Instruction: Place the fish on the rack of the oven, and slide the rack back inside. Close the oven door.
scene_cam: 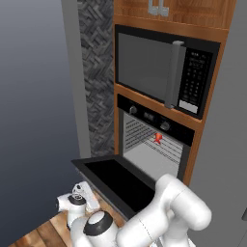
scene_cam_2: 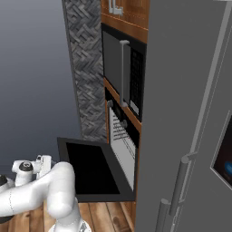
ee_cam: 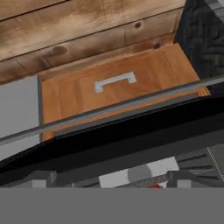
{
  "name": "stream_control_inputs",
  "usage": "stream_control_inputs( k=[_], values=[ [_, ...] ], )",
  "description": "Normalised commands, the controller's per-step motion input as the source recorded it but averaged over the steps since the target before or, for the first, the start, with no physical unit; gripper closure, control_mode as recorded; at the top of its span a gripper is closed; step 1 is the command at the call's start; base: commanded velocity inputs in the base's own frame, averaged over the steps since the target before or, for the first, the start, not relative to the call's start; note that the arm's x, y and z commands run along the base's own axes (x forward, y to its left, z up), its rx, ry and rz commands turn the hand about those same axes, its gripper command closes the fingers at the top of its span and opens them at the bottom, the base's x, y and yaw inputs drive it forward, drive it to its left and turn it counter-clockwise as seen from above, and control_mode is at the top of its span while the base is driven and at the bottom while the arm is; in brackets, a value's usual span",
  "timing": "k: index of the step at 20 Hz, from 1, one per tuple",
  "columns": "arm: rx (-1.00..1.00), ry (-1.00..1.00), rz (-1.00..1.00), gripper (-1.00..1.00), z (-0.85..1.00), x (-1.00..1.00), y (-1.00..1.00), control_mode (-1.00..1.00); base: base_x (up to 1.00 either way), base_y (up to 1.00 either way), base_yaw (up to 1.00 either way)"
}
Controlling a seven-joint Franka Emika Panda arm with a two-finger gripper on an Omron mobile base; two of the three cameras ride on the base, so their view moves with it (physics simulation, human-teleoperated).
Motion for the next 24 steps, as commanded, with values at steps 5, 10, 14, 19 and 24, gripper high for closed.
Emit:
stream_control_inputs(
  k=[5,10,14,19,24],
  values=[
    [0.0,0.11,0.03,-1.0,-1.0,0.64,0.32,-1.0,0.0,0.0,0.0],
    [0.0,0.05,0.02,-1.0,-1.0,0.45,0.47,-1.0,0.0,0.0,0.0],
    [0.0,0.0,0.0,-1.0,-1.0,0.14,0.6,-1.0,0.0,0.0,0.0],
    [0.0,0.0,0.0,-1.0,-1.0,0.0,0.69,-1.0,0.0,0.0,0.0],
    [-0.15,0.0,-0.03,-1.0,-1.0,0.0,0.08,-1.0,0.0,0.0,0.0]
  ],
)
